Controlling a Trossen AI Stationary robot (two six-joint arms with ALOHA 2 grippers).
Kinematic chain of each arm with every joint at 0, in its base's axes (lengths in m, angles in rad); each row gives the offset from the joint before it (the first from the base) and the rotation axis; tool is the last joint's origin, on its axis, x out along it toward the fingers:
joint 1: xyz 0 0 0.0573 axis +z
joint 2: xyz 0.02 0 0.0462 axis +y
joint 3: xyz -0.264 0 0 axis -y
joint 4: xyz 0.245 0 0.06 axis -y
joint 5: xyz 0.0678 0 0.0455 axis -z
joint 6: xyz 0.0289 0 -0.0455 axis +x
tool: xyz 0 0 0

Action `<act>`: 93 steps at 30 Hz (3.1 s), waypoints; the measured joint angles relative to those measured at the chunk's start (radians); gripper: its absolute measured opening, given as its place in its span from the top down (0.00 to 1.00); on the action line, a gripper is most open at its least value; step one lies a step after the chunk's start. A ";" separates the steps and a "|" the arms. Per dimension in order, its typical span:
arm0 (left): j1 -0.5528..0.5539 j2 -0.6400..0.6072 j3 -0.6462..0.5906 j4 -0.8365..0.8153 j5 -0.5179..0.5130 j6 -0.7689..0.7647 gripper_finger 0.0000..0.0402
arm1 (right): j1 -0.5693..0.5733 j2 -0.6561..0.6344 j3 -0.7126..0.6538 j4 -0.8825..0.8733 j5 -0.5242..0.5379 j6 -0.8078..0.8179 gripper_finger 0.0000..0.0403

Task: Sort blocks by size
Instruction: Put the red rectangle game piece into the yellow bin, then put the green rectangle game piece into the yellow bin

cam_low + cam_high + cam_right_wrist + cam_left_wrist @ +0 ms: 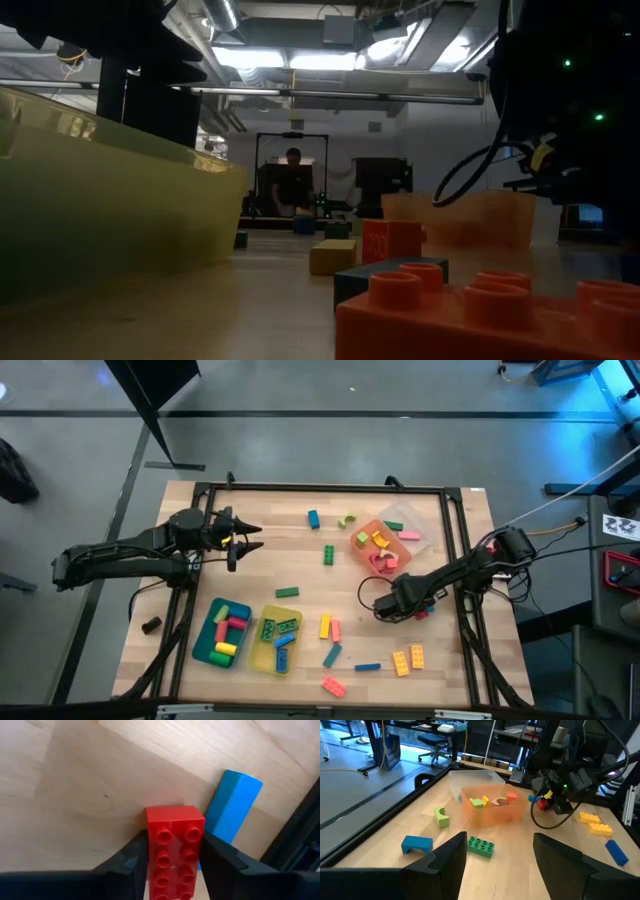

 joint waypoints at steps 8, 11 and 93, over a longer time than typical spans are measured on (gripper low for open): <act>0.000 0.000 0.000 0.001 0.000 -0.015 0.47 | 0.000 0.002 0.085 0.007 -0.044 -0.100 0.65; 0.000 0.000 0.000 0.001 0.000 -0.015 0.47 | 0.000 0.002 0.127 -0.001 -0.079 -0.150 0.63; 0.000 0.013 0.000 -0.036 -0.005 -0.013 0.47 | -0.417 0.153 0.405 0.871 0.283 -0.872 0.38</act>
